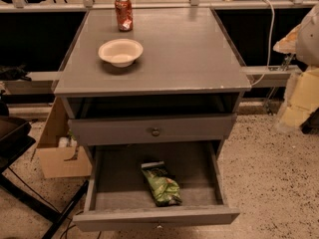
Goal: Pick green jalapeno chip bag from middle drawer and place on counter
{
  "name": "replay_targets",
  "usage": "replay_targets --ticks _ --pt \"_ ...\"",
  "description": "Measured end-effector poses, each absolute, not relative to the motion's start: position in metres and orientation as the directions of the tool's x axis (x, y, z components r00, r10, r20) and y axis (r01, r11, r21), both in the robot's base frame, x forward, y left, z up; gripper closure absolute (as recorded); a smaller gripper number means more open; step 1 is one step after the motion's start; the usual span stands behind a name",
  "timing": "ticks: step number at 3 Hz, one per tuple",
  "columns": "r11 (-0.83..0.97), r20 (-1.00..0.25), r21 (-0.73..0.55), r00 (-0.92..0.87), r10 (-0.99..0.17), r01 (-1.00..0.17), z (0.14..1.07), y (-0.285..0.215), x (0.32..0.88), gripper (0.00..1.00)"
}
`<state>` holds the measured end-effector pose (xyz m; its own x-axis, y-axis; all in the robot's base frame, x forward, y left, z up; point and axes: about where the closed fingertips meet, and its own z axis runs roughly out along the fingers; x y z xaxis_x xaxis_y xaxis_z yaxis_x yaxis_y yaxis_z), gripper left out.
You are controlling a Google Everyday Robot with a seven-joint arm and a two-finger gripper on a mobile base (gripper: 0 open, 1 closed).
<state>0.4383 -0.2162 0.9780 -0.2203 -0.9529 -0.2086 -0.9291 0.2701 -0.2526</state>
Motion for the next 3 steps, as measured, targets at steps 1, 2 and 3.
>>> replay_targets --ticks 1,2,3 --pt "0.27 -0.209 -0.253 -0.22 -0.953 -0.929 0.978 -0.216 0.438 0.0" --pt "0.312 -0.229 -0.236 -0.259 -0.938 -0.92 0.948 -0.216 0.438 0.0" --pt "0.377 -0.302 -0.2 -0.309 -0.902 -0.904 0.893 -0.212 0.42 0.0"
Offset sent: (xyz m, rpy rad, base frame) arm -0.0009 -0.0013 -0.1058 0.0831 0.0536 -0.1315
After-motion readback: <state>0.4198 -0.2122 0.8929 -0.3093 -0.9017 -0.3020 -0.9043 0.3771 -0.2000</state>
